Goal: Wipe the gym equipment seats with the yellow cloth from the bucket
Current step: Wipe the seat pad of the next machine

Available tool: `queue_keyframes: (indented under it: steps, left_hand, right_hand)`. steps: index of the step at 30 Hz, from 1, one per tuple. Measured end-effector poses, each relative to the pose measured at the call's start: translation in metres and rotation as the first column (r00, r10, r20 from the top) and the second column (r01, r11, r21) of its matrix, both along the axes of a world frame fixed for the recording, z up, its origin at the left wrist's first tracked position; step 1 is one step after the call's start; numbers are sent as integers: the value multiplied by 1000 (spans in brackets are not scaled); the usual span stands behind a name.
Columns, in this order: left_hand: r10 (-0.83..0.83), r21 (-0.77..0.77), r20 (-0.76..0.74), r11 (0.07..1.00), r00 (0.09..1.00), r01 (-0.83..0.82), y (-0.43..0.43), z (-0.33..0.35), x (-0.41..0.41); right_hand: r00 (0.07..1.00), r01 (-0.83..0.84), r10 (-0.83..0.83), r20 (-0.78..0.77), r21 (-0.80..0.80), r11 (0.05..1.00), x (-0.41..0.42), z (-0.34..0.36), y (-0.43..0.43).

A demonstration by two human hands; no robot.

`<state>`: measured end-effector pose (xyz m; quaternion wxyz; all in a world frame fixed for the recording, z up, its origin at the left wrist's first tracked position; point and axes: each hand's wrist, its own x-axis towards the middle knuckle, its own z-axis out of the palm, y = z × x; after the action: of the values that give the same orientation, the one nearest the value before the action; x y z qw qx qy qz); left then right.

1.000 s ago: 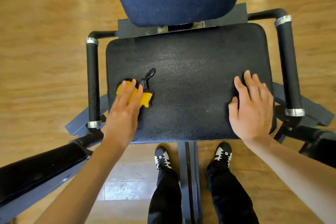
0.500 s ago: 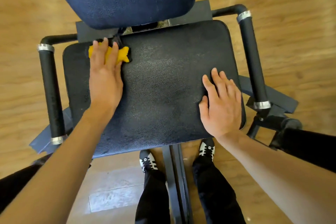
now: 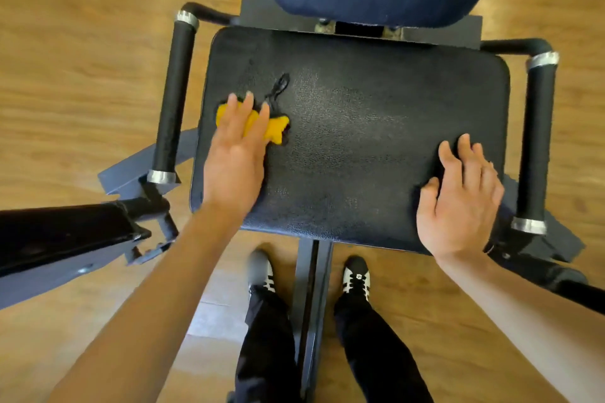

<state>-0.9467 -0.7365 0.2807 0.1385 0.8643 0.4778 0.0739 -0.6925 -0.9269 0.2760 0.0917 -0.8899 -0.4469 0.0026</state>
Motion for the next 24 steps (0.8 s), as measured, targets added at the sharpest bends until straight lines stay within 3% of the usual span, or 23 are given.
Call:
queue_keyframes:
  steps: [3, 6, 13, 19, 24]
  left_hand:
    - [118, -11, 86, 993, 989, -117, 42, -1, 23]
    - [190, 8, 129, 981, 973, -193, 28, -10, 29]
    - [134, 30, 152, 990, 979, -140, -67, -2, -12]
    - [117, 13, 168, 993, 979, -121, -77, -3, -24]
    - [66, 75, 184, 994, 981, -81, -54, -12, -29]
  right_hand:
    - [1000, -4, 4, -4, 1, 1000, 0, -1, 0]
    - [1000, -1, 1, -3, 13, 1000, 1, -2, 0]
    - [1000, 15, -15, 0, -45, 999, -12, 19, 15]
    - [940, -330, 334, -65, 64, 942, -97, 29, 105]
    - [951, -309, 308, -15, -25, 951, -127, -3, 121]
